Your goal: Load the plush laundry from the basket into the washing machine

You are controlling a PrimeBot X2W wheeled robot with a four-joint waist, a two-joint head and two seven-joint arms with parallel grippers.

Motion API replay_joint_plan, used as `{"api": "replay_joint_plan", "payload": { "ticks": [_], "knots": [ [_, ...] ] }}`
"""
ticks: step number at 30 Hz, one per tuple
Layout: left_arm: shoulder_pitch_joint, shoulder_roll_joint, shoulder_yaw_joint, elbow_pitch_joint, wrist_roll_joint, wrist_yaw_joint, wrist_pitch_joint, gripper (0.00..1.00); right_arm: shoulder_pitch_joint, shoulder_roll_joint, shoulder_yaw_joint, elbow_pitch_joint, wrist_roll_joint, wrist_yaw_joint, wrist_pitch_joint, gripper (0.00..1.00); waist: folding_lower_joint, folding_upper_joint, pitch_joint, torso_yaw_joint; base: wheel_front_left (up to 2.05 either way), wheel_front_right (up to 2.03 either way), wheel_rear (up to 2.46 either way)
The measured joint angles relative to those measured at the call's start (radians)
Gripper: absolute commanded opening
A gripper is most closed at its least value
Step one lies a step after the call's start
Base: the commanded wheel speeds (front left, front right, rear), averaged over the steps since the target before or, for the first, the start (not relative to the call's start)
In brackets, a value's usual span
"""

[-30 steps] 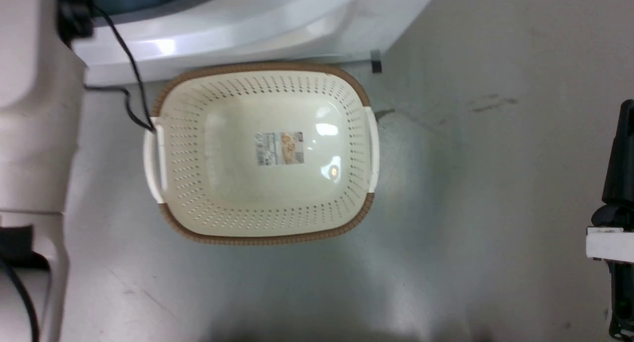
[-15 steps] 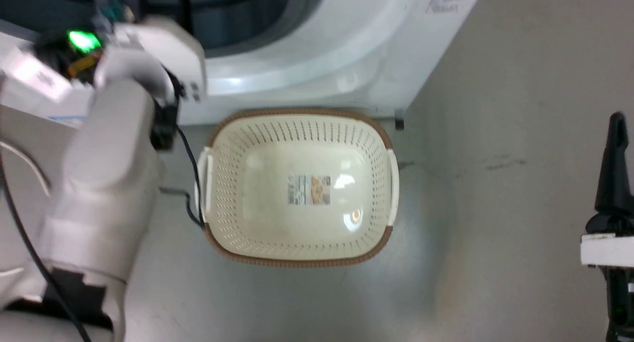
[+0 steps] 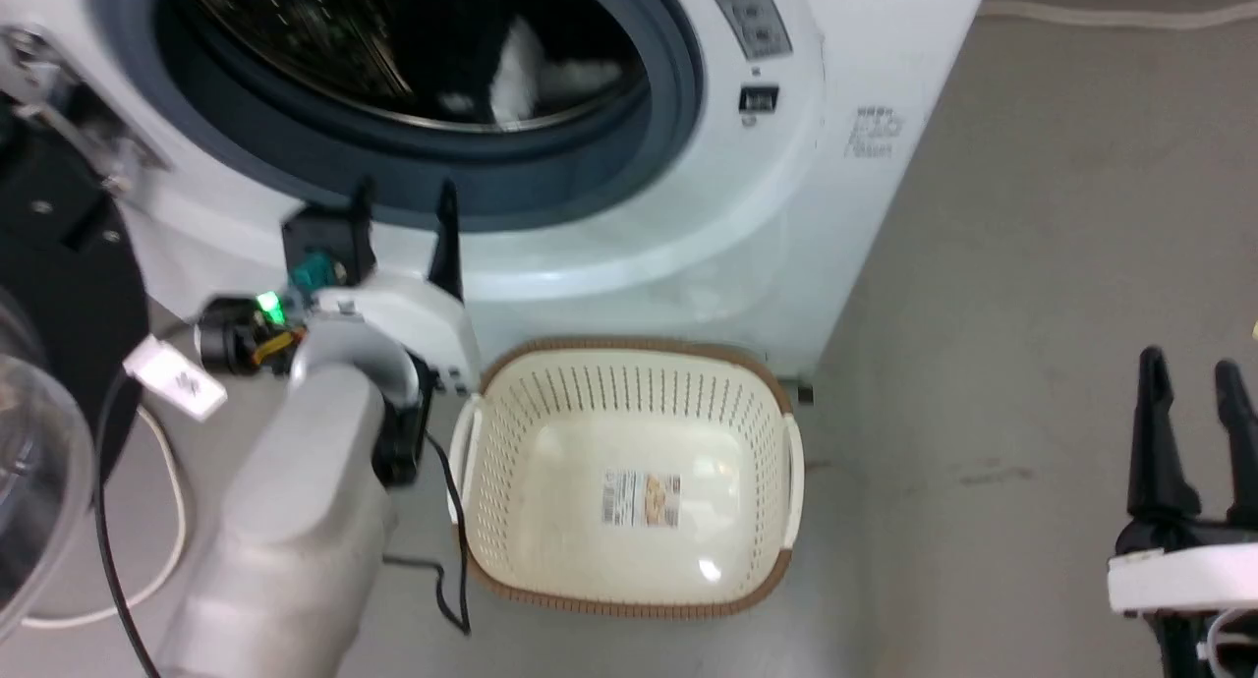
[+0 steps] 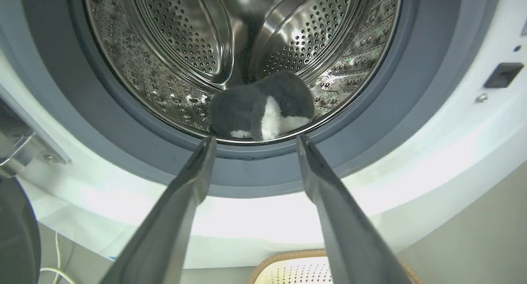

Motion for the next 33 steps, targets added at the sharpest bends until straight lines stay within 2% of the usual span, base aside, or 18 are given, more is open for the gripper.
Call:
{"api": "replay_joint_plan", "payload": {
  "ticks": [11, 20, 26, 33],
  "knots": [
    [0.194, 0.009, -0.001, -0.109, -0.018, 0.021, -0.026, 1.0, 0.06, 0.0, 0.04, 0.071, 0.029, 0.0, -0.032, 1.0, 0.0001, 0.0, -0.172, 0.017, 0.0, 0.0, 0.0],
    [0.36, 0.07, 0.009, -0.24, -0.035, 0.053, -0.014, 1.0, 0.108, 0.0, 0.073, 0.126, 0.035, 0.0, -0.056, 1.0, 0.0002, -0.0001, -0.286, 0.011, 0.0, 0.0, 0.0],
    [0.479, 0.1, 0.028, -0.368, -0.053, 0.084, -0.015, 1.0, 0.122, 0.0, 0.082, 0.141, 0.035, 0.0, -0.071, 1.0, 0.0003, 0.0, -0.321, 0.001, 0.0, 0.0, 0.0],
    [0.584, 0.116, 0.039, -0.491, -0.069, 0.085, -0.034, 1.0, 0.135, 0.0, 0.095, 0.152, 0.032, 0.0, -0.089, 1.0, 0.0003, -0.0001, -0.332, -0.001, 0.0, 0.0, 0.0]
  ]
}}
